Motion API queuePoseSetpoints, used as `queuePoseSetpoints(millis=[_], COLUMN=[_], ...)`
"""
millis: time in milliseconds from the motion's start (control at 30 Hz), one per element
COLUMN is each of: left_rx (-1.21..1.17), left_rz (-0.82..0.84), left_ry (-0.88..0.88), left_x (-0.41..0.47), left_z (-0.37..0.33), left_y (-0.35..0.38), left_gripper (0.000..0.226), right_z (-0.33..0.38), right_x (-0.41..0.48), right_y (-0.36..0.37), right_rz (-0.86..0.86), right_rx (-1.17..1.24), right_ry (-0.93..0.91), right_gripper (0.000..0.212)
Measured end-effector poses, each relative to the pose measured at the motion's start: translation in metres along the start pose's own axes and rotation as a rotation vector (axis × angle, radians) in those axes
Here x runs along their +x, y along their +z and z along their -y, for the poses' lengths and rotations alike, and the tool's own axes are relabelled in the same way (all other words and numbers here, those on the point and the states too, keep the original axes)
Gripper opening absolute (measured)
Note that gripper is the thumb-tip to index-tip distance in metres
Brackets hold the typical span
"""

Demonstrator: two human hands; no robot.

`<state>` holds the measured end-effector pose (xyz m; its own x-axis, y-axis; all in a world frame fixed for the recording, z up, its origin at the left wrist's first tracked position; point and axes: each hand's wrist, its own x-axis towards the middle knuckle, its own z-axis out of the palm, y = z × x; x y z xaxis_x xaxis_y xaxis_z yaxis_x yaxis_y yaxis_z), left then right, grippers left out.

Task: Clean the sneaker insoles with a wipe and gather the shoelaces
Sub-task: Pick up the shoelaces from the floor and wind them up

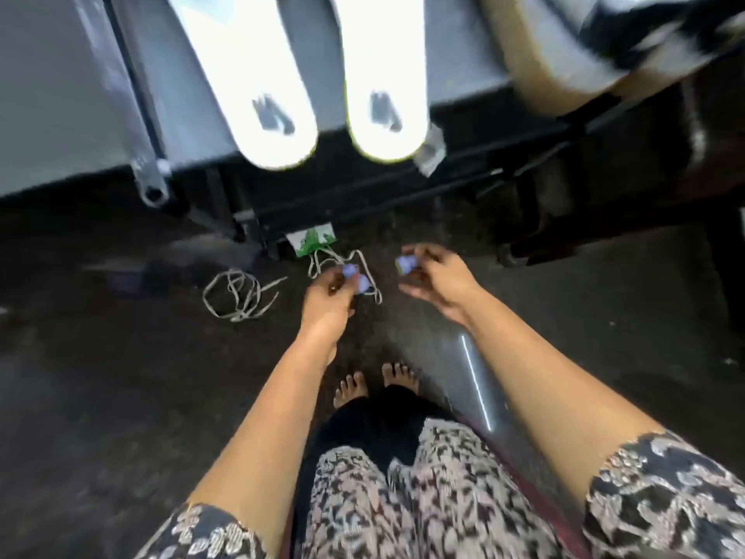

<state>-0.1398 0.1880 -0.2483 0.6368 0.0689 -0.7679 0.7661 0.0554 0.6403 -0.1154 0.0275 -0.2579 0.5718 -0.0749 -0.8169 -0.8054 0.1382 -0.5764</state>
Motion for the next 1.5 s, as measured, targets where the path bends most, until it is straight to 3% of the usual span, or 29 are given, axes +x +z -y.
queuePoseSetpoints(millis=[133,300,567,767,967,1267,1500], left_rx=[0.135,0.330,0.545,0.607,0.631,0.833,0.884], left_rz=[0.091,0.209,0.356,0.303,0.240,0.180,0.194], left_ry=[0.174,0.424,0.730,0.738,0.620,0.594,0.591], left_x=[-0.092,-0.157,-0.172,-0.132,-0.077,-0.023,-0.015], left_z=[-0.082,-0.169,-0.280,-0.287,-0.278,-0.255,-0.242], left_y=[0.025,0.084,0.244,0.380,0.486,0.560,0.584], left_gripper=[0.013,0.011,0.009,0.010,0.013,0.015,0.011], right_z=[0.075,0.150,0.240,0.268,0.299,0.310,0.305], right_x=[-0.112,-0.212,-0.226,-0.161,-0.078,-0.011,0.008], right_y=[-0.029,-0.076,-0.232,-0.372,-0.476,-0.520,-0.528], right_rz=[-0.007,-0.113,-0.460,-0.728,-0.882,-0.747,-0.758], right_rx=[0.046,0.070,0.222,0.095,-0.289,-0.975,-1.056], right_ry=[-0.097,-0.339,-0.617,-0.596,-0.541,-0.513,-0.537], right_gripper=[0.008,0.012,0.016,0.018,0.020,0.017,0.021])
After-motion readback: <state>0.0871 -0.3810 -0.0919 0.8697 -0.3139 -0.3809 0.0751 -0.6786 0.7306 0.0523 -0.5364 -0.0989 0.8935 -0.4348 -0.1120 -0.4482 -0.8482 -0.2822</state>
